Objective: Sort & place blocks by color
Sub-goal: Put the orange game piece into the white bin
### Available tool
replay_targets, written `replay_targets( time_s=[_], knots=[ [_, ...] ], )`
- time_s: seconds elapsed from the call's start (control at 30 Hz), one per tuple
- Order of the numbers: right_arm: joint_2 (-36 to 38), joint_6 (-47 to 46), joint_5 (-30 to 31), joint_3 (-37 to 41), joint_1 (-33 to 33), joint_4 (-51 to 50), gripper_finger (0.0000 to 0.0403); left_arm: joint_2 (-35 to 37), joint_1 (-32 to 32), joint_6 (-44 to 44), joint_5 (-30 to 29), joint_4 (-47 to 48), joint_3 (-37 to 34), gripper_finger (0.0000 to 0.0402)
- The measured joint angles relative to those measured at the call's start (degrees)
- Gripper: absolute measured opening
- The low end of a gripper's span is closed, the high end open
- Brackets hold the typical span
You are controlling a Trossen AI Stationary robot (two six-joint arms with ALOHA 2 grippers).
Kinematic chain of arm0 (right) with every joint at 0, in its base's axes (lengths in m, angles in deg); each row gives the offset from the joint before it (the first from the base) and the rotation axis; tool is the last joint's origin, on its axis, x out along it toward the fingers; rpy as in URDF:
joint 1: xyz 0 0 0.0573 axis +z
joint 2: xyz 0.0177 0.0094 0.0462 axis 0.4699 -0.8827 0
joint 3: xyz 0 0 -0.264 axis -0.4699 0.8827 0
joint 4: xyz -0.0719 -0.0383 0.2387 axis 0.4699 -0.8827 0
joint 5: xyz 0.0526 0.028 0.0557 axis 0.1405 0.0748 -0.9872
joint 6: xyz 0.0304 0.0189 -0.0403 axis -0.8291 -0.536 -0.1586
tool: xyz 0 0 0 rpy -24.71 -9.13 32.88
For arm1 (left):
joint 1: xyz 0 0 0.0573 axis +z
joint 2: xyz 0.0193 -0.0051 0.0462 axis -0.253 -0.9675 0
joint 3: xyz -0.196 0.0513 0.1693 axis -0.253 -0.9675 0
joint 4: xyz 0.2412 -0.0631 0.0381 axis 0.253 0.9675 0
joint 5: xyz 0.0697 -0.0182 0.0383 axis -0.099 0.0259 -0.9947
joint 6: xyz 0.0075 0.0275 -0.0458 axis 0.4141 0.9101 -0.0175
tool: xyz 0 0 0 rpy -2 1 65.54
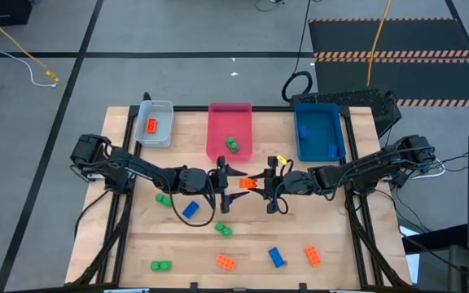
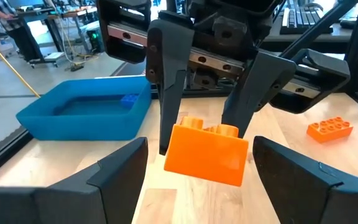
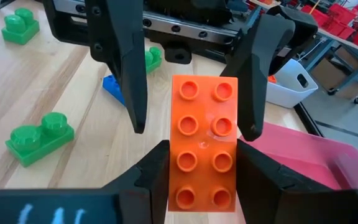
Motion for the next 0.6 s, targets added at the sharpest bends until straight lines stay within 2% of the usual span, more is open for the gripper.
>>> replay_targets(
  time_s=[0.37, 0.6],
  knots=[
    [0.0, -0.02, 0.1, 0.0, 0.0, -0.7, 0.0131, 0.0, -0.07, 0.24, -0.02, -1.29, -0.02, 0.0288],
    [0.0, -0.04, 0.15, 0.0, -0.09, -0.61, 0.0131, 0.0, -0.07, 0.24, 0.02, -1.49, -0.02, 0.022]
  ],
)
